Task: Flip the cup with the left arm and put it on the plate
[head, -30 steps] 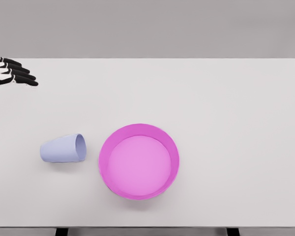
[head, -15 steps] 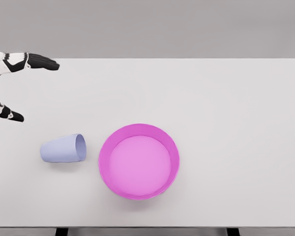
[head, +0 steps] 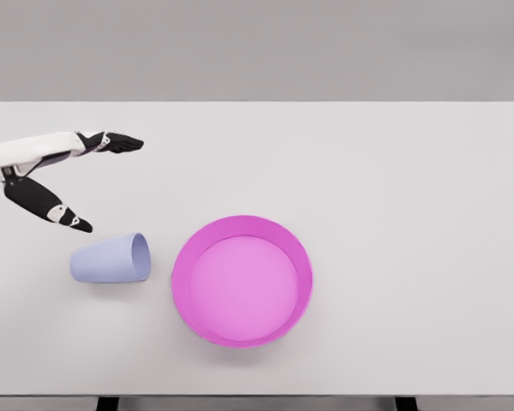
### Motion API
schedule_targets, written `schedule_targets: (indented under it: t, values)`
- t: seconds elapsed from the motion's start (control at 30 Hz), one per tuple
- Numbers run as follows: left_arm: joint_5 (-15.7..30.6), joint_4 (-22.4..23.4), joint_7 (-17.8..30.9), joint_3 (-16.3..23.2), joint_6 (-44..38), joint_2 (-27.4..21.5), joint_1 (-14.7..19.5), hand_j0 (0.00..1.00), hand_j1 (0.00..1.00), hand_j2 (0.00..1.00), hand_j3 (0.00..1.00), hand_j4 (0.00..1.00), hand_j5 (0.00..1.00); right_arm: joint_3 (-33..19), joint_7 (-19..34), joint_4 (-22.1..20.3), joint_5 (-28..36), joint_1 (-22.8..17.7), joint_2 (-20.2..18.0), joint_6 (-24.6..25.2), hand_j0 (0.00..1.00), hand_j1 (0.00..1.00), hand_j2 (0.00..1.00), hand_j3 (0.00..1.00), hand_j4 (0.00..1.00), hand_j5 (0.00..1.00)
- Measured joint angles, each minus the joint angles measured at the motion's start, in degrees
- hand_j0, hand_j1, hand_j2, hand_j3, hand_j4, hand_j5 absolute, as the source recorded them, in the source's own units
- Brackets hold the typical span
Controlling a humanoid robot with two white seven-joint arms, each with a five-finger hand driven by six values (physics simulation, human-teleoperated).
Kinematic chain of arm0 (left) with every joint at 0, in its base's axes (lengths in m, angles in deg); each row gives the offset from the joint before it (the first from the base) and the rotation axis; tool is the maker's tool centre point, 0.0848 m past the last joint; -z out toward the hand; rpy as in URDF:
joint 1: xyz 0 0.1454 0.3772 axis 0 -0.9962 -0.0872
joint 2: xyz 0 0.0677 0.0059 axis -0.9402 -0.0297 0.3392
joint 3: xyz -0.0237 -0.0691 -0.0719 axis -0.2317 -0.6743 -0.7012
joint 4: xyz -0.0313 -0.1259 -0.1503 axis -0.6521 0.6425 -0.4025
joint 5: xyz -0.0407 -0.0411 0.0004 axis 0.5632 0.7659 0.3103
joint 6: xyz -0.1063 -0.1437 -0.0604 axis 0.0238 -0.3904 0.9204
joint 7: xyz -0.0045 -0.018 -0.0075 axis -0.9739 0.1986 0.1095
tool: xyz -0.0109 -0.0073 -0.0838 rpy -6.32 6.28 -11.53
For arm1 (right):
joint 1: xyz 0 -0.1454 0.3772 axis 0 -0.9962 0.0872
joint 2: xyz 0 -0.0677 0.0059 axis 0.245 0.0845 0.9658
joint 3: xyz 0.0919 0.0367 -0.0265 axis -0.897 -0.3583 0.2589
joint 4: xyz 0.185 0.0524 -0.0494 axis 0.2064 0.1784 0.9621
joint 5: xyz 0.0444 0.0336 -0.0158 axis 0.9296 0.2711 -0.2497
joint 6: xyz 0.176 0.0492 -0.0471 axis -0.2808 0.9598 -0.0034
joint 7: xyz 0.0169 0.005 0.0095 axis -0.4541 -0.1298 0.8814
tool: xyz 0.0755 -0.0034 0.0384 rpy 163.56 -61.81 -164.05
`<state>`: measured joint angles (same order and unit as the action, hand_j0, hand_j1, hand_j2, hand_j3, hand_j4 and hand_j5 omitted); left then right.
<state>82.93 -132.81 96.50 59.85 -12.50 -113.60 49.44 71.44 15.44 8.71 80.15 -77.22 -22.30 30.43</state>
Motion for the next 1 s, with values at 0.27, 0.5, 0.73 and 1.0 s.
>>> schedule_targets:
  t: [0.27,0.5,0.73,1.0]
  values:
    - [0.0,0.0,0.0,0.1,-1.6,0.7,-4.1,1.00,1.00,1.00,1.00,1.00,1.00,0.0,0.0,0.0,0.0,0.0,0.0,0.0,1.00,1.00,1.00,1.00,1.00,1.00]
    - [0.1,-0.1,0.0,0.2,6.5,0.2,-7.4,1.00,1.00,1.00,1.00,1.00,1.00,0.0,0.0,0.0,0.0,0.0,0.0,0.0,1.00,1.00,1.00,1.00,1.00,1.00]
    - [-0.1,0.0,0.0,0.5,21.2,-5.0,-8.2,1.00,1.00,1.00,1.00,1.00,1.00,0.0,0.0,0.0,0.0,0.0,0.0,0.0,1.00,1.00,1.00,1.00,1.00,1.00]
    - [4.9,0.0,0.0,0.8,20.2,-2.4,-10.0,1.00,1.00,1.00,1.00,1.00,1.00,0.0,0.0,0.0,0.0,0.0,0.0,0.0,1.00,1.00,1.00,1.00,1.00,1.00]
